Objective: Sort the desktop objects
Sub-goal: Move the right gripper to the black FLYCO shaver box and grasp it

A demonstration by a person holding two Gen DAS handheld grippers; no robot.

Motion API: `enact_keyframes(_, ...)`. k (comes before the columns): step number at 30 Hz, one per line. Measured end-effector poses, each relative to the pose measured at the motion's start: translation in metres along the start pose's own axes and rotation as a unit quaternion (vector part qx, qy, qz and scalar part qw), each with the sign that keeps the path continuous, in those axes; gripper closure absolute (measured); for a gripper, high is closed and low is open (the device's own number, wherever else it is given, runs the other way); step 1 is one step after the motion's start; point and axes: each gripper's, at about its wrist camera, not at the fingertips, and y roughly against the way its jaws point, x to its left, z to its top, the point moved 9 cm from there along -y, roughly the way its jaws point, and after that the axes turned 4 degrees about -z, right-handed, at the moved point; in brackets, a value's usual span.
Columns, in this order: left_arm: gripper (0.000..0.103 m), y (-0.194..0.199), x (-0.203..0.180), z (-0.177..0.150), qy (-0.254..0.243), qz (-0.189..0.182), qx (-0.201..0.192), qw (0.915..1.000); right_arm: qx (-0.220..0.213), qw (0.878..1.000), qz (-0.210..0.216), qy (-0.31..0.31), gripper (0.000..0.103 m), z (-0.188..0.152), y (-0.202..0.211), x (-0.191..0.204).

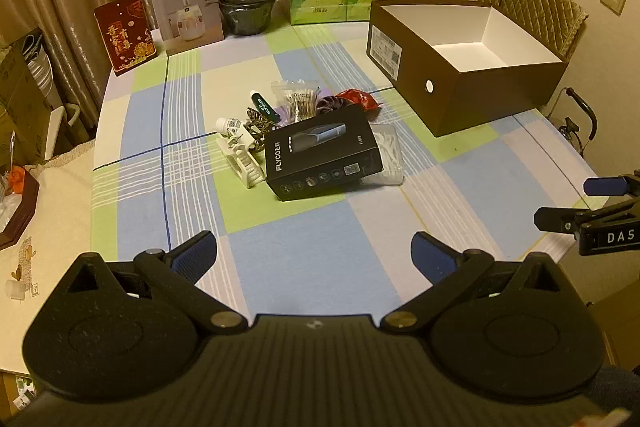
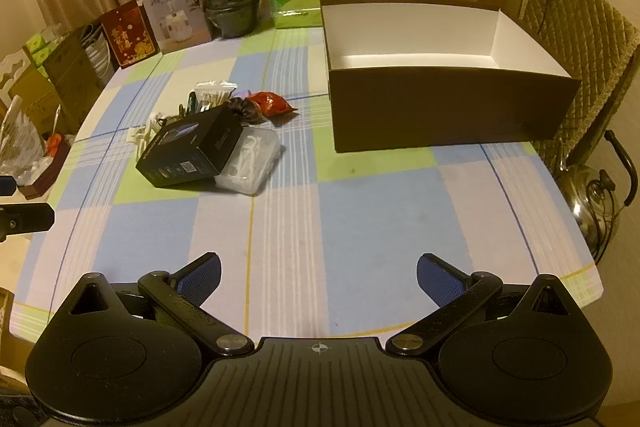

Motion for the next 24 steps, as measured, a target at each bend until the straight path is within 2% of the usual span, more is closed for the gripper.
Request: enact_keyframes(24,0.001,-0.006,0.011,0.008,0.007,0.005,0.008,0.9999,-0.004,1.000,0.017,0.010,0.002,0.010,-0.008,0.010)
